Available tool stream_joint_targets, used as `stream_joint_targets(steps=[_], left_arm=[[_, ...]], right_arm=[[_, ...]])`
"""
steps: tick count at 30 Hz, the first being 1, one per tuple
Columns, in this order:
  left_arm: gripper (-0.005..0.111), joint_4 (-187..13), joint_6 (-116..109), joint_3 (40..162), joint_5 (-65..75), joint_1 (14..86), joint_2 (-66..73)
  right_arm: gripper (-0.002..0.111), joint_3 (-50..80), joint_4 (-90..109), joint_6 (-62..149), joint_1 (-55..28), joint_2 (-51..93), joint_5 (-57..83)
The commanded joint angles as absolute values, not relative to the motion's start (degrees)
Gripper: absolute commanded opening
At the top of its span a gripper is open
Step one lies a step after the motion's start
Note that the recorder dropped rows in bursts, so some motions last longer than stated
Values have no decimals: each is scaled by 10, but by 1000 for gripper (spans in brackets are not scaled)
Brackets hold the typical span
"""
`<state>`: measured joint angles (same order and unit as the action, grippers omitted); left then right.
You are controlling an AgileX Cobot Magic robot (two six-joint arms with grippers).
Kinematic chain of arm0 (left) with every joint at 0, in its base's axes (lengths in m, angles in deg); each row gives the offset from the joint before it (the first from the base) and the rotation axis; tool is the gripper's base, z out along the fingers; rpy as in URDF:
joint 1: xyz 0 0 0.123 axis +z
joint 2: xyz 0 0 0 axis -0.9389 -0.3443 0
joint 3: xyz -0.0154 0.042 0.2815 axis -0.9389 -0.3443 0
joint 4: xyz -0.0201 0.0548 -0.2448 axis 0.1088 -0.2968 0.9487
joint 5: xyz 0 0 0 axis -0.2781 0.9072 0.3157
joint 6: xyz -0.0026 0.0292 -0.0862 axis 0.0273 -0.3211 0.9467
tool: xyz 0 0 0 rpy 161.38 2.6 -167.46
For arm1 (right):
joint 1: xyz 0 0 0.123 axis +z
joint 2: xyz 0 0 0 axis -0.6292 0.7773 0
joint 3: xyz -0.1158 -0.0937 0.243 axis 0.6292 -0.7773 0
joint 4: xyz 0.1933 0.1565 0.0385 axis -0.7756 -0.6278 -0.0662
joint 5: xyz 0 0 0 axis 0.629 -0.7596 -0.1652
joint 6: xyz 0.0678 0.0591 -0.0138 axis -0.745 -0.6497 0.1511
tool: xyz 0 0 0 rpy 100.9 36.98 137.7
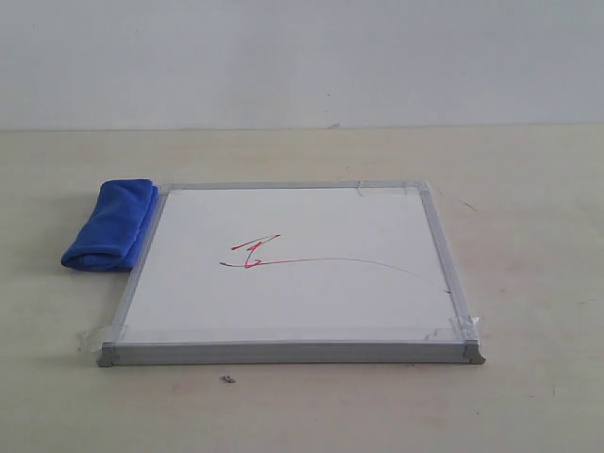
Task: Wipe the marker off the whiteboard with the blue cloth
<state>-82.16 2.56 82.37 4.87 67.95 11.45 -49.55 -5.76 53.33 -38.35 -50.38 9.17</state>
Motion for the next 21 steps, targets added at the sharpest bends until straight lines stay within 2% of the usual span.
stream_joint_targets(steps=[1, 9, 13, 17, 21], left_arm=[[5, -820, 30, 878, 105, 681, 21], [4, -820, 41, 966, 180, 687, -117], [4, -817, -79, 1088, 331, 687, -223], [4, -784, -209, 1275, 591, 687, -349], [4, -704, -250, 1358, 670, 696, -429]], right_arm=[[0, -495, -55, 537, -385, -507, 94], [0, -495, -55, 538, -385, -507, 94], [0, -495, -55, 538, -385, -507, 95], [0, -495, -55, 538, -385, -507, 95], [0, -495, -55, 538, -385, -507, 95]])
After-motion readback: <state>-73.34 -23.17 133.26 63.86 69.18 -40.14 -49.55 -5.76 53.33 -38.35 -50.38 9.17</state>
